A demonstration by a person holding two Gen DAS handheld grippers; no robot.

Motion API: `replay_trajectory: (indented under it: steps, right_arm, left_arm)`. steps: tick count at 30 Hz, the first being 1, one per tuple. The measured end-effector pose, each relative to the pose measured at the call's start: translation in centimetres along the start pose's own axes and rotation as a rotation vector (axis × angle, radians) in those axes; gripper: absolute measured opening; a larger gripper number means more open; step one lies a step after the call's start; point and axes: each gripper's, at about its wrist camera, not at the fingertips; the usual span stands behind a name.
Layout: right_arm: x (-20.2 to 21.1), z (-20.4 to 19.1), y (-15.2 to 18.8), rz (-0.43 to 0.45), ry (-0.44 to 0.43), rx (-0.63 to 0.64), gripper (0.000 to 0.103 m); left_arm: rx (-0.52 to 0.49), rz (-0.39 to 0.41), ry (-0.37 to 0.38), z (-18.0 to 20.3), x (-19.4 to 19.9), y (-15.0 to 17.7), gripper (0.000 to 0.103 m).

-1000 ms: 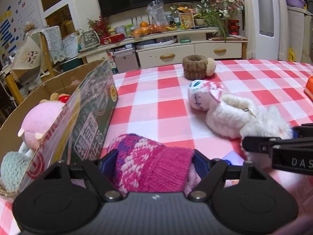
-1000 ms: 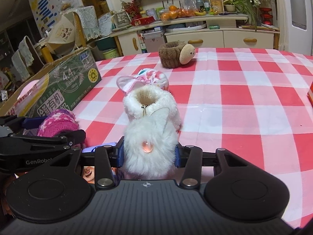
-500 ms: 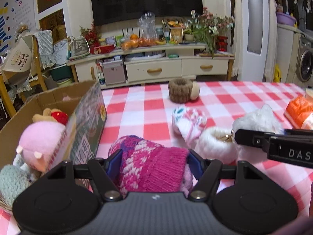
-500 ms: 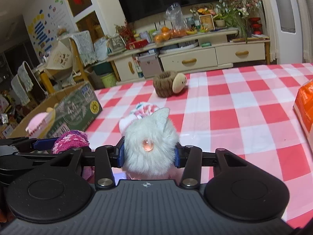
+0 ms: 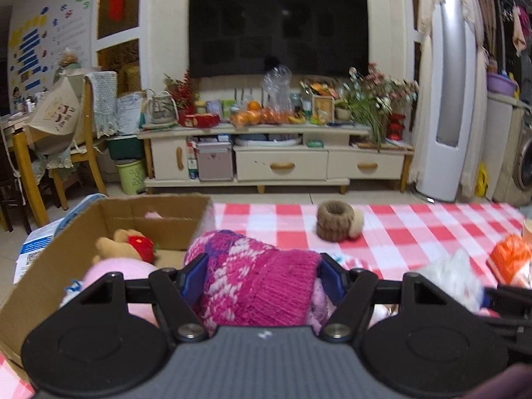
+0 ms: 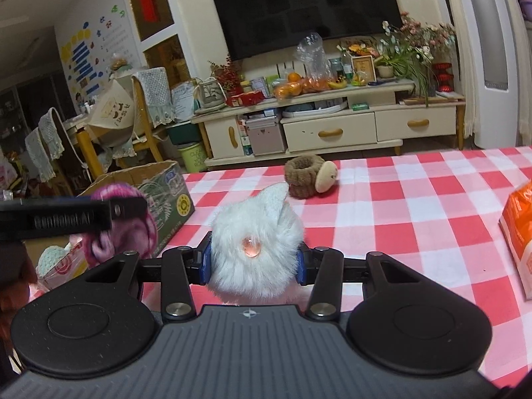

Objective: Organize soft objects
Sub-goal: 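Carry the pink knitted hat and white fluffy plush over the box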

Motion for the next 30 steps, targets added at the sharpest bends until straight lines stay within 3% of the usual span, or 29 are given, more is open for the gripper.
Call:
replay_trajectory:
  steps: [16, 30]
  right_arm:
    - [-2.0, -6.2, -0.8, -0.003, -0.042, 0.100, 0.056]
    - [-4.0, -11.5, -3.2, 0.004, -0.119, 0.165, 0.056]
  left_arm:
    - [0.122, 0.085, -0.131, -6.8, 1.0, -2.1, 0.069]
    - [0.219, 0.074, -0.238, -12.3, 0.8, -2.2, 0.070]
Point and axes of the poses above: each gripper's, at about its wrist camera, not at the fingertips, and x roughly against the way its jaws point, z to its right, y to its underside, and after that the axes turned 1 degree about -z, right-handed
